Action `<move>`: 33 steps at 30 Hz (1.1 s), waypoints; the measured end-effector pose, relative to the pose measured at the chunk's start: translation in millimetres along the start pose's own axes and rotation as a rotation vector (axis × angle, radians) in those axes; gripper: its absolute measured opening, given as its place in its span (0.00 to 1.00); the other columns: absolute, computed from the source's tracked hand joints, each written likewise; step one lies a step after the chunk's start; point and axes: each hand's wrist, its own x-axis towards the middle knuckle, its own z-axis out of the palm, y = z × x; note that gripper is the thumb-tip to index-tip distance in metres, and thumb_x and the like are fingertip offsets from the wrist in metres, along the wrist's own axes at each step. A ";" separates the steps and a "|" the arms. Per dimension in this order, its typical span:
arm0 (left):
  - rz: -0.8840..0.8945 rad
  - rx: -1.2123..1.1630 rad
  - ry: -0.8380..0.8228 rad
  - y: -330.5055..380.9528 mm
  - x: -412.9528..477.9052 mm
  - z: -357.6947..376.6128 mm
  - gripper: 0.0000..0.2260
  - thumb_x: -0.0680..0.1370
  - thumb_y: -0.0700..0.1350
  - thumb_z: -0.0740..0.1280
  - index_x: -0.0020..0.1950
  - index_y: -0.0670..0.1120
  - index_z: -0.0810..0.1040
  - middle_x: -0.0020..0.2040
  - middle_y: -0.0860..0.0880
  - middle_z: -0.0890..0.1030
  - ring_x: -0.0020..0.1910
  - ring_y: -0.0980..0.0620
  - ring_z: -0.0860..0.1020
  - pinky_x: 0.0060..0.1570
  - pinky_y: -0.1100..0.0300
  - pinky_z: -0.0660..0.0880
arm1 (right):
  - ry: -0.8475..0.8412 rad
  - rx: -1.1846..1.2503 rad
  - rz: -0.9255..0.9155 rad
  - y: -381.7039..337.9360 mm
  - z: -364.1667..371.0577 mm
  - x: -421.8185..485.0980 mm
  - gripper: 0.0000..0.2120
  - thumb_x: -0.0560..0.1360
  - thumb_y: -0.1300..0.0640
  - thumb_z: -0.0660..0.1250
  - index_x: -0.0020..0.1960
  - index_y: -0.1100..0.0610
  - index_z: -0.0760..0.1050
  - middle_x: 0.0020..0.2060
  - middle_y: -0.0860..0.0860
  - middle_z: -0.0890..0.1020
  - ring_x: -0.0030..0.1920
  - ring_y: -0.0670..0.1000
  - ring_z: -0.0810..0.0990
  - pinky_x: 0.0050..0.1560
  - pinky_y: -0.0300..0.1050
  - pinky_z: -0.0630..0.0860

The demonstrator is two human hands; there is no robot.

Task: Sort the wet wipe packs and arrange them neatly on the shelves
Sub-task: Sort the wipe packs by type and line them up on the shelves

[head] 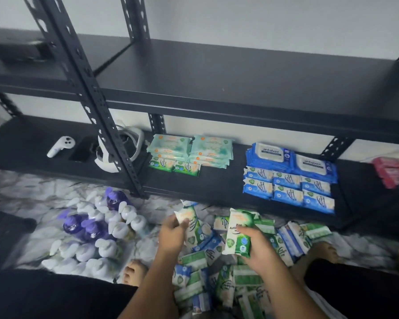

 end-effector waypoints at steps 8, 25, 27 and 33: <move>-0.100 -0.112 -0.349 18.2 -21.9 1.0 0.19 0.84 0.55 0.62 0.74 0.59 0.62 0.72 0.59 0.62 0.67 0.47 0.68 0.40 0.48 0.84 | 0.136 -0.002 -0.218 -3.5 4.3 -2.0 0.19 0.70 0.72 0.74 0.55 0.57 0.75 0.52 0.61 0.84 0.49 0.63 0.85 0.50 0.62 0.81; 0.102 0.047 0.057 58.1 46.5 11.6 0.10 0.76 0.54 0.75 0.49 0.51 0.78 0.42 0.52 0.83 0.41 0.54 0.81 0.40 0.64 0.77 | 0.443 0.081 -0.292 -40.1 44.5 63.9 0.11 0.71 0.67 0.76 0.50 0.59 0.77 0.50 0.58 0.84 0.46 0.53 0.83 0.48 0.51 0.83; 0.109 0.092 0.100 64.8 73.3 15.7 0.09 0.75 0.55 0.75 0.48 0.51 0.81 0.44 0.51 0.84 0.45 0.51 0.83 0.46 0.56 0.78 | 0.513 -0.023 -0.316 -47.0 52.3 81.7 0.11 0.71 0.64 0.77 0.45 0.55 0.76 0.50 0.57 0.84 0.43 0.51 0.81 0.49 0.50 0.80; 0.111 0.172 0.173 89.4 173.1 28.6 0.25 0.75 0.55 0.75 0.66 0.43 0.80 0.58 0.48 0.83 0.53 0.50 0.80 0.56 0.56 0.76 | 0.507 -0.140 -0.294 -73.3 74.2 150.3 0.08 0.74 0.60 0.75 0.48 0.56 0.77 0.41 0.50 0.79 0.41 0.53 0.80 0.43 0.47 0.79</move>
